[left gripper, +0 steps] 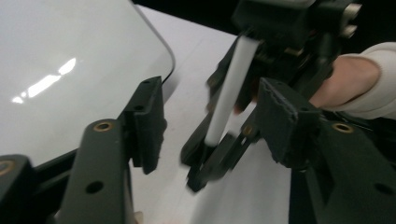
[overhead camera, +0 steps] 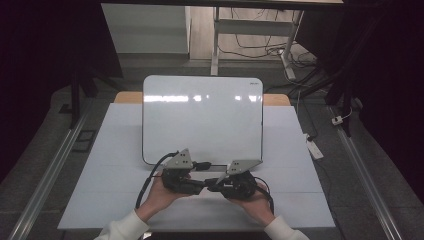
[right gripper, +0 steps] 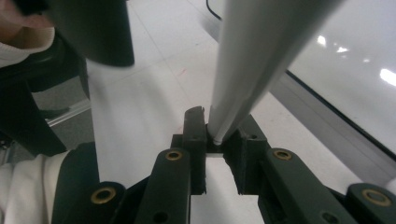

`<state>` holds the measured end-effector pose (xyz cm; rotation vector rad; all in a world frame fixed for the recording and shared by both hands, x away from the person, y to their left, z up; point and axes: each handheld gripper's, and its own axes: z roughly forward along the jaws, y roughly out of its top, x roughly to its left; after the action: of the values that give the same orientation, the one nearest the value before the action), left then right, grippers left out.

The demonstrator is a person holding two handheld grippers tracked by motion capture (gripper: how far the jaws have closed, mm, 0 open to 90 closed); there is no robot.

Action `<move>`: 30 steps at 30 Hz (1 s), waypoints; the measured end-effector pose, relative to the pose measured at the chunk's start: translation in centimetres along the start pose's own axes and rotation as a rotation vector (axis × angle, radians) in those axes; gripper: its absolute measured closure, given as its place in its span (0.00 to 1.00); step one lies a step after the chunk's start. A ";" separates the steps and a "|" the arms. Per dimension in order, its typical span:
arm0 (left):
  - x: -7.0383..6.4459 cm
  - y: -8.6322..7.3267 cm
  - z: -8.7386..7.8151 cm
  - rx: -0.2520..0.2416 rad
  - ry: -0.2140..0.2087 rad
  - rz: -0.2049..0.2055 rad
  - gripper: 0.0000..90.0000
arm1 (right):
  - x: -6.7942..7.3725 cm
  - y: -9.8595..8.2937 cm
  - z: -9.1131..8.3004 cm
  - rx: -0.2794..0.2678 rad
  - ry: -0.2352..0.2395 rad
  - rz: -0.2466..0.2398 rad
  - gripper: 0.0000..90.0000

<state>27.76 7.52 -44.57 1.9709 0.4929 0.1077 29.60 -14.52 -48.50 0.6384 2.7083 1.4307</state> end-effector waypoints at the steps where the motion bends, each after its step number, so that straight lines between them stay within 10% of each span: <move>1: 0.0 0.2 0.2 0.001 -0.014 0.003 0.52 | 0.0 0.0 0.1 0.000 0.006 0.002 0.86; 7: 0.2 0.7 1.4 0.003 -0.080 0.034 0.77 | 0.1 0.2 0.6 0.015 0.021 0.005 0.86; 12: 0.4 0.6 1.1 0.006 -0.019 0.064 0.91 | 0.2 0.0 0.7 0.025 0.042 0.020 0.84; 20: 1.2 0.5 0.5 -0.050 0.109 -0.030 0.91 | 3.7 -0.4 -2.7 -0.171 -0.337 0.028 0.68; 30: 0.3 1.1 2.1 -0.102 0.150 -0.039 0.91 | 5.2 -0.7 -0.9 -0.246 -0.536 0.116 0.72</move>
<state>28.93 5.47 -44.50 1.8607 0.6109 0.2530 24.43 -13.74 -47.57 1.0002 2.0819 1.3402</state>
